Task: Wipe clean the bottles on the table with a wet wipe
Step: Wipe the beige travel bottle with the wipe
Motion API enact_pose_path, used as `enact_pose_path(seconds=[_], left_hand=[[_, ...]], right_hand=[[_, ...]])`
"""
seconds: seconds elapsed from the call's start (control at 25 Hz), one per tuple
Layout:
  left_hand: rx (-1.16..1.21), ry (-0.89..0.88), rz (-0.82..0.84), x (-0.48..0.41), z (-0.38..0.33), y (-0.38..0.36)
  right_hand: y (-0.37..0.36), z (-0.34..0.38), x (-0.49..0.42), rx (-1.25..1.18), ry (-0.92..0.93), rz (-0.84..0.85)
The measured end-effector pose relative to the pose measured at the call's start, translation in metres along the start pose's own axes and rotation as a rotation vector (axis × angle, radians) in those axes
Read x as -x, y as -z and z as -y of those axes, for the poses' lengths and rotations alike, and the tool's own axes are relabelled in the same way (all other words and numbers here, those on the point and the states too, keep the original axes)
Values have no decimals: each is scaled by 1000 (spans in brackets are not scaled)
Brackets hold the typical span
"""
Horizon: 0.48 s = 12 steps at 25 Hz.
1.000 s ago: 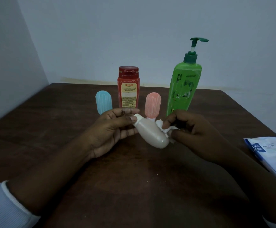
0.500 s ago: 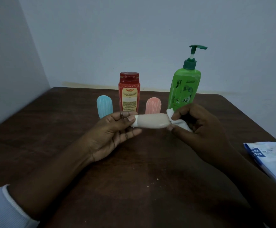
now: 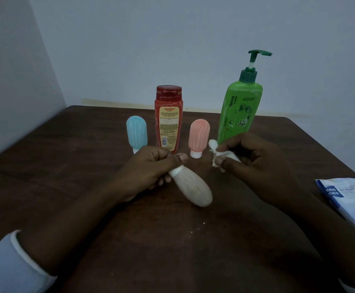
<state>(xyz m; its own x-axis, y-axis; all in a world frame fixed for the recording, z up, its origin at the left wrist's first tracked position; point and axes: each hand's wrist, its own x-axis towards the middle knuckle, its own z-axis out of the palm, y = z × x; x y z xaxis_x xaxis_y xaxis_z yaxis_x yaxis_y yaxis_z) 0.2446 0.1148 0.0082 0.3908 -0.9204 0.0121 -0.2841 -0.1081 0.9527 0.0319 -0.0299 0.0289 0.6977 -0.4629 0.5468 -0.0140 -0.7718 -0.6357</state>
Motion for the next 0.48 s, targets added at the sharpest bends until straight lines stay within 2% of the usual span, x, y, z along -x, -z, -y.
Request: enact_pose_path(seconds=[0.12, 0.24, 0.36, 0.48], left_hand=[[-101, -59, 10, -2, 4, -1], [-86, -70, 5, -5, 8, 0], [17, -46, 36, -7, 9, -1], [212, 48, 142, -8, 9, 2]], right_hand=[[-5, 2, 3, 19, 49, 182], [-9, 1, 3, 93, 132, 331], [-11, -3, 2, 212, 156, 395], [-10, -6, 1, 283, 150, 411]])
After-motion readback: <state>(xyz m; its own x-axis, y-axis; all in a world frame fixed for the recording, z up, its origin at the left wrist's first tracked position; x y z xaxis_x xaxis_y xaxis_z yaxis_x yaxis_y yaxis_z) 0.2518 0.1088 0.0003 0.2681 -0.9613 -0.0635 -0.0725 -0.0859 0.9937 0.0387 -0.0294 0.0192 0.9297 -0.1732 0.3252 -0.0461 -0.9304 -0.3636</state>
